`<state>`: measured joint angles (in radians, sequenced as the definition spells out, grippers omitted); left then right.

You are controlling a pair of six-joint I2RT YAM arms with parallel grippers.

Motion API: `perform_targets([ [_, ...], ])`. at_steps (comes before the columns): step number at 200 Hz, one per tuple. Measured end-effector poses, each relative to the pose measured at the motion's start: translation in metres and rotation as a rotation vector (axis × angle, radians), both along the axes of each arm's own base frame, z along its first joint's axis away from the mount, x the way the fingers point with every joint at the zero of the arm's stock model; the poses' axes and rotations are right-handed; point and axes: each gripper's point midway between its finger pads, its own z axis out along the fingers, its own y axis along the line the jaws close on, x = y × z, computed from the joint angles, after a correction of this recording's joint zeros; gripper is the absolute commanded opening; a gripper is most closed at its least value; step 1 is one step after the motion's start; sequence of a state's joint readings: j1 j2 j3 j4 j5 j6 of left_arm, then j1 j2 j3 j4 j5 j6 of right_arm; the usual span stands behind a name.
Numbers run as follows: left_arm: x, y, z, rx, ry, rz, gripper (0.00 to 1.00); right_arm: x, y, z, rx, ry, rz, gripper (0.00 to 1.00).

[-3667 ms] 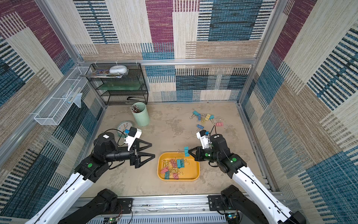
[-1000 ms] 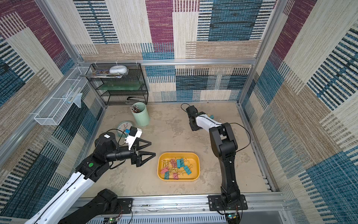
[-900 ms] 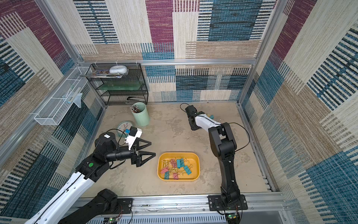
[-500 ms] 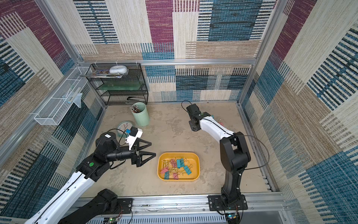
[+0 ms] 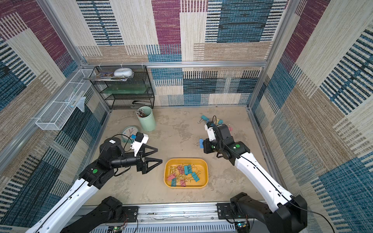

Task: Put the binder clips in the storage box
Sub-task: Place the binder clip in the storage box.

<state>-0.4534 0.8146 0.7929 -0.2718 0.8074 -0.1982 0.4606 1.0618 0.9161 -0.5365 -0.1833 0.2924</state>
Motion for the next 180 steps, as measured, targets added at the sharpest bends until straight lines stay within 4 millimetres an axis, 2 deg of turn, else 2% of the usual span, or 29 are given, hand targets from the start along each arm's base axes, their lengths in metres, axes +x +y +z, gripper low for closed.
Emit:
perform_targets([
  [25, 0.0, 0.0, -0.001, 0.001, 0.002, 0.0, 1.0, -0.037, 0.011, -0.022, 0.11, 0.107, 0.051, 0.0],
  [39, 0.001, 0.0, -0.002, 0.003, 0.006, 0.0, 0.99, -0.057, 0.016, -0.042, 0.147, 0.187, 0.074, 0.0],
  [77, 0.0, -0.001, -0.002, 0.004, 0.007, -0.001, 0.99, -0.091, 0.028, -0.088, 0.17, 0.366, 0.122, 0.0],
  [118, 0.0, -0.001, -0.002, 0.004, 0.007, -0.003, 1.0, -0.102, 0.039, -0.12, 0.13, 0.474, 0.151, 0.0],
  [144, 0.0, -0.001, -0.002, 0.005, 0.007, -0.002, 0.99, -0.106, 0.042, -0.134, 0.1, 0.513, 0.157, 0.02],
  [162, 0.0, -0.001, -0.002, 0.005, 0.007, -0.002, 1.0, -0.106, 0.043, -0.137, 0.089, 0.513, 0.154, 0.14],
  [180, 0.0, -0.001, -0.002, 0.006, 0.008, -0.003, 1.0, -0.102, 0.045, -0.131, 0.098, 0.494, 0.152, 0.27],
])
